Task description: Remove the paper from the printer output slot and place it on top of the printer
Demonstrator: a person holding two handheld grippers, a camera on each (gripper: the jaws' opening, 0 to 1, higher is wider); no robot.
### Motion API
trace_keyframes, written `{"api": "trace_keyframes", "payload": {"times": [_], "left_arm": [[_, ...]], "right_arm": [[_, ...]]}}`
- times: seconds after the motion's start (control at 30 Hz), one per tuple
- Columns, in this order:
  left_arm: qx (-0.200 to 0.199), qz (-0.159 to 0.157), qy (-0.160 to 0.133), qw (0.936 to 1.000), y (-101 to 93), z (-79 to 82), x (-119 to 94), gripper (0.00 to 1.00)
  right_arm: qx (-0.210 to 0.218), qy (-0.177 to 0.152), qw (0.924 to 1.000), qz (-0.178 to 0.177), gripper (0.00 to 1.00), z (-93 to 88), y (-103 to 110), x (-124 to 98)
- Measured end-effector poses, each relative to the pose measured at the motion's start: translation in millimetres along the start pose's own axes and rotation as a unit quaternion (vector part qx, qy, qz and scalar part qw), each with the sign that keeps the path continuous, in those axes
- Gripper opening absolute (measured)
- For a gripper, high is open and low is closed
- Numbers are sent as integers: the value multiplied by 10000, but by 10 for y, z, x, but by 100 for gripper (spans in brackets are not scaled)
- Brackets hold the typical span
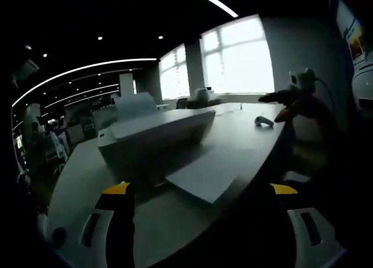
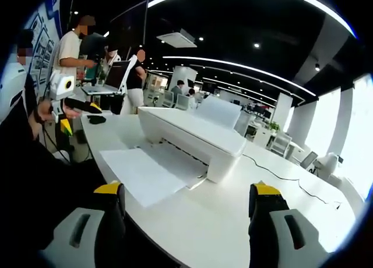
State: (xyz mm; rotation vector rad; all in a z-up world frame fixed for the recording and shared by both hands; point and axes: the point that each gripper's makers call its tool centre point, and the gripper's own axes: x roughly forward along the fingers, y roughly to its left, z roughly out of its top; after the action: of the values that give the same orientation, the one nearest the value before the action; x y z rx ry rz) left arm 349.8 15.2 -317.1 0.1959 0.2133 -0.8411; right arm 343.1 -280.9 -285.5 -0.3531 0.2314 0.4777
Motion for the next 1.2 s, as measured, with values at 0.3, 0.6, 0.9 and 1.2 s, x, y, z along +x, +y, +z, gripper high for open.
{"api": "trace_keyframes", "payload": {"times": [0.3,0.6,0.9,1.2], "left_arm": [[12,-25,15,10000,-21,-10,10,97],[34,-50,37,10000,-39,-26,29,96],[68,-70,43,9999,-62,-17,30,96],[47,-89,102,9999,-68,-60,57,96]], "right_arm": [[-10,4,10000,-1,83,6,17,-2],[-25,12,10000,-9,82,6,23,-6],[-43,19,10000,-5,82,3,25,-6],[-59,20,10000,-22,82,13,22,-18]]}}
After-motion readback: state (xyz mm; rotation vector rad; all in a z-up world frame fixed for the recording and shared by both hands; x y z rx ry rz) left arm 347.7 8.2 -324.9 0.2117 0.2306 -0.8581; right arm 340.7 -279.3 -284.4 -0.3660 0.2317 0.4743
